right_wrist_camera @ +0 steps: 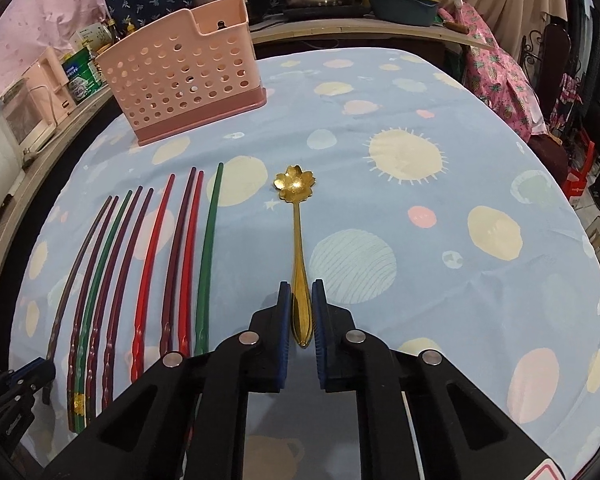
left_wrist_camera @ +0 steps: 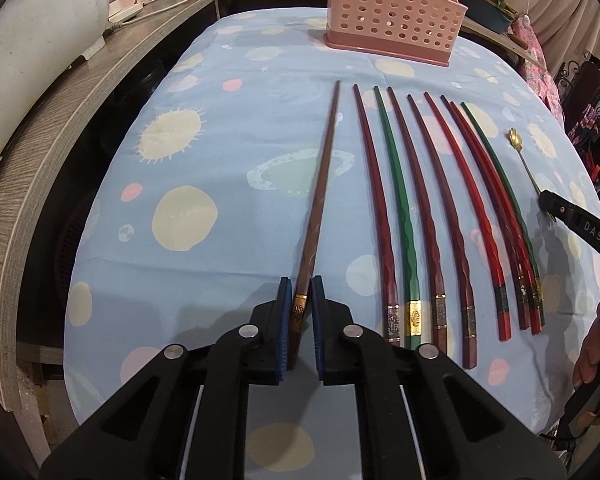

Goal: Organize utensils
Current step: 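Grasp the dark brown chopstick with the left tool while the right tool grasps the gold spoon, then lift the chopstick and spoon and carry both into the pink basket, then open both tools to release chopstick and spoon into the basket, then grasp the green chopstick with the right tool while the left tool moves to the chopsticks, then grasp the dark red chopstick with the left tool while the right tool holds the green one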

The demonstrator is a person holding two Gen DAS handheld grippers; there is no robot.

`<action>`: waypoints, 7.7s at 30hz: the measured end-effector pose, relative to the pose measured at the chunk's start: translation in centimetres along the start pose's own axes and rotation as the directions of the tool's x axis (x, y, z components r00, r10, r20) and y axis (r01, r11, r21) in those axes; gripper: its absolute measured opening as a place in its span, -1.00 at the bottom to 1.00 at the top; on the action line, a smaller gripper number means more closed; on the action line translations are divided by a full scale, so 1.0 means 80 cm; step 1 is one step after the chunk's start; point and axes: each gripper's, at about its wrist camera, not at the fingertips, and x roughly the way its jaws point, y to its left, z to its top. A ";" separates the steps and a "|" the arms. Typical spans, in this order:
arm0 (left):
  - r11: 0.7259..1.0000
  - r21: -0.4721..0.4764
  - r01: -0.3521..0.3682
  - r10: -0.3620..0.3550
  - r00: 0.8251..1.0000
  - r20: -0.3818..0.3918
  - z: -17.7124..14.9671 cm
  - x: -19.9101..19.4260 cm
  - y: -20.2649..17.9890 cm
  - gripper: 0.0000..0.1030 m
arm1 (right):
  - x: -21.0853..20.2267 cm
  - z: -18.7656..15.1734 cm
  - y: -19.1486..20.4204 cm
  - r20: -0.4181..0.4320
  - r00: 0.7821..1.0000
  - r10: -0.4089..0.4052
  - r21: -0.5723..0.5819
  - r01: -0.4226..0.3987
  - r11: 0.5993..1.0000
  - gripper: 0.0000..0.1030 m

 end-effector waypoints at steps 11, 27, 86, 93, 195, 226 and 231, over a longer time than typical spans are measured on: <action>0.999 -0.040 0.020 -0.016 0.996 0.091 0.023 -0.048 0.012 -0.84 | -0.056 0.011 -0.010 0.088 0.996 0.012 0.018 -0.014 1.000 -0.98; 0.998 -0.056 0.007 -0.003 0.998 0.067 0.020 -0.038 0.020 -0.86 | -0.009 -0.022 -0.010 -0.041 0.998 0.045 0.021 -0.045 0.999 -0.61; 0.981 -0.070 0.181 -0.086 0.727 0.682 0.362 -0.271 0.025 -0.86 | -0.086 0.314 0.040 0.347 0.919 0.184 -0.011 -0.193 0.981 -0.95; 0.980 -0.049 0.192 -0.113 0.744 0.658 0.413 -0.219 0.000 -0.86 | -0.033 0.329 0.049 0.281 0.943 0.178 -0.008 -0.183 0.983 -0.95; 1.000 -0.010 -0.018 0.019 0.990 0.140 0.028 -0.036 0.001 -0.37 | -0.040 -0.075 0.037 -0.056 0.994 0.097 -0.147 -0.104 0.984 -0.69; 0.994 0.040 0.099 -0.101 0.994 0.033 -0.008 -0.014 -0.029 -0.30 | -0.044 -0.083 0.022 -0.050 0.994 0.099 -0.112 -0.104 0.988 -0.86; 0.995 0.048 0.093 -0.093 0.995 0.018 -0.012 -0.008 -0.032 -0.30 | -0.044 -0.084 0.021 -0.050 0.994 0.099 -0.112 -0.104 0.988 -0.86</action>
